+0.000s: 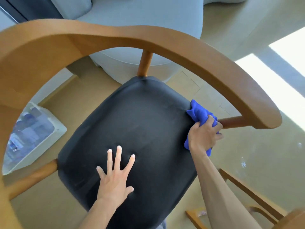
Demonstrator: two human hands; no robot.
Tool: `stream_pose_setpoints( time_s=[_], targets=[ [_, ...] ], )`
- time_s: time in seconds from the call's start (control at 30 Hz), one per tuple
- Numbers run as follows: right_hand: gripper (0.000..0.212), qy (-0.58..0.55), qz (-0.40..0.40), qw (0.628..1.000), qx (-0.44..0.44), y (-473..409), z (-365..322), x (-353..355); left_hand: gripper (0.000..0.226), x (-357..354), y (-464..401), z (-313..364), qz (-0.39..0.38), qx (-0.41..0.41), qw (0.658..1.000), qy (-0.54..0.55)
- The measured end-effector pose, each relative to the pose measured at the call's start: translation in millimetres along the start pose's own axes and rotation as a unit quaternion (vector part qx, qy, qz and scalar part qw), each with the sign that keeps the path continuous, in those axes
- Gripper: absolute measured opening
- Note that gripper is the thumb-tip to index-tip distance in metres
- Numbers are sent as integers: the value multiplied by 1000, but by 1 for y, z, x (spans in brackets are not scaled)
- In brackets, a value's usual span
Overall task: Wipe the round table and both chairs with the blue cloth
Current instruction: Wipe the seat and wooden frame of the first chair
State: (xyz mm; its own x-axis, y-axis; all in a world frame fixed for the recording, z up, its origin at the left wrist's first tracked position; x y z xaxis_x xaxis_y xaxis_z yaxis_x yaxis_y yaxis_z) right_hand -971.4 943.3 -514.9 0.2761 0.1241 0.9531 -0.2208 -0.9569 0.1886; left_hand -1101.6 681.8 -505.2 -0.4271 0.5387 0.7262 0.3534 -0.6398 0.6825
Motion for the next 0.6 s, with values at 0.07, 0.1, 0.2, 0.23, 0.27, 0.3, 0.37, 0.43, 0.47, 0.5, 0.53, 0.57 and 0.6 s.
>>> stream_pose_setpoints(
  time_s=[0.07, 0.1, 0.2, 0.23, 0.27, 0.3, 0.37, 0.43, 0.47, 0.5, 0.53, 0.57, 0.6],
  targets=[
    [41, 11, 1, 1000, 12, 1, -9, -5, 128, -4, -1, -3, -9, -3, 1000, 4],
    [42, 13, -2, 1000, 14, 1, -11, -6, 130, -6, 0, -4, -17, -6, 1000, -3],
    [42, 16, -15, 998, 52, 10, -36, -13, 132, -6, 0, -3, 1, -18, 1000, -12],
    [41, 8, -22, 995, 93, 22, -55, -19, 132, -6, 0, -2, 4, -19, 1000, -9],
    [40, -8, -33, 987, 157, 40, -78, -26, 133, -7, 0, -2, 4, -18, 1000, -4],
    [37, -17, -50, 970, 237, 64, -103, -33, 133, -7, 0, -3, 3, -15, 1000, 0],
    [34, 7, -103, 911, 398, 114, -140, -50, 134, -9, -1, -4, 8, -10, 1000, 7],
    [32, 49, -127, 866, 481, 138, -150, -57, 134, -9, -2, -5, 16, -11, 1000, 8],
    [33, 62, -126, 847, 512, 136, -149, -57, 134, -9, -1, -6, 17, -12, 1000, 7],
    [33, 68, -112, 829, 544, 126, -144, -57, 134, -9, 0, -6, 18, -13, 1000, 7],
    [34, 75, -101, 814, 567, 112, -137, -54, 134, -9, 1, -6, 18, -14, 1000, 7],
    [35, 84, -95, 810, 573, 96, -128, -50, 134, -8, 2, -6, 17, -15, 1000, 9],
    [35, 88, -89, 816, 564, 79, -121, -43, 134, -8, 2, -6, 17, -16, 1000, 11]
  ],
)
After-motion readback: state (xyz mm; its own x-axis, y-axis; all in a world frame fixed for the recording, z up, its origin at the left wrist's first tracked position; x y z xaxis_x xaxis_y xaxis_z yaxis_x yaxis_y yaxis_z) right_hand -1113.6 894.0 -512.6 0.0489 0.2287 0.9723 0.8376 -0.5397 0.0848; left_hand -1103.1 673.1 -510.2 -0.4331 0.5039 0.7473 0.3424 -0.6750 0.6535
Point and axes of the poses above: each hand's wrist, its own y-axis away from the middle knuckle, its own x-axis out of the back of the hand, z = x × y, the point moved 2 cm from there along -y, towards the middle knuckle, and after that the axes turned 3 degrees about -z, right-handed, at the moved point
